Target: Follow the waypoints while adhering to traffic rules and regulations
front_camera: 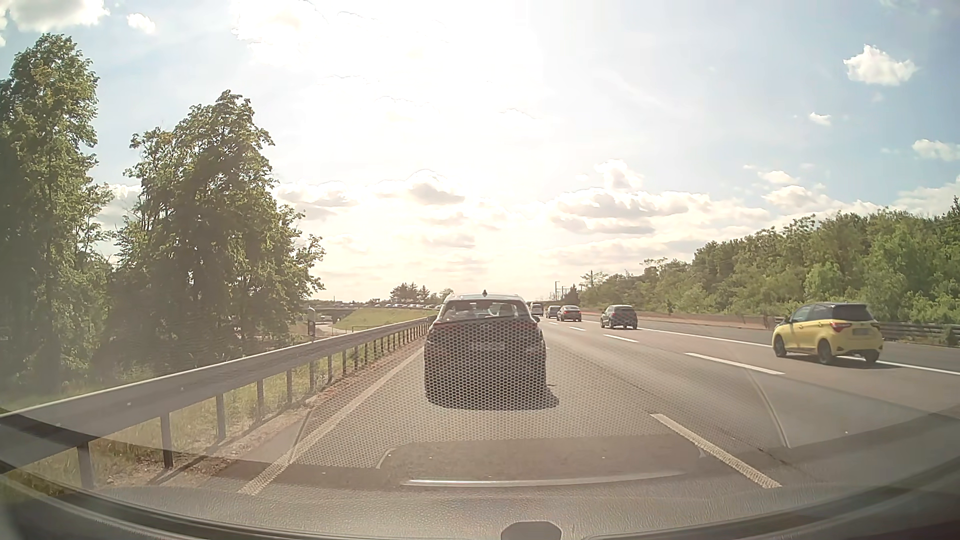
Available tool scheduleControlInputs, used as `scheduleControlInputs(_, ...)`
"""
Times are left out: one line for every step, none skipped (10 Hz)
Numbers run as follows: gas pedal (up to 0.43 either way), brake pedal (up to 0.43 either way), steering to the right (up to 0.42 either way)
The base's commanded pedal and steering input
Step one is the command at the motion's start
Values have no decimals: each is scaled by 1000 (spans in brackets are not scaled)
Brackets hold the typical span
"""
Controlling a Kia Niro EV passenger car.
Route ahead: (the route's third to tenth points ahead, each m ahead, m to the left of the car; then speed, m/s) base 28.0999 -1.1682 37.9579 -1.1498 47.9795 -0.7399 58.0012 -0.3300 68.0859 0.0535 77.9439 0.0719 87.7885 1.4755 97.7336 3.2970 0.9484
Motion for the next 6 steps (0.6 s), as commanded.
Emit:
scheduleControlInputs(110, 0, 3)
scheduleControlInputs(110, 0, 3)
scheduleControlInputs(110, 0, 3)
scheduleControlInputs(110, 0, 3)
scheduleControlInputs(110, 0, 3)
scheduleControlInputs(110, 0, 3)
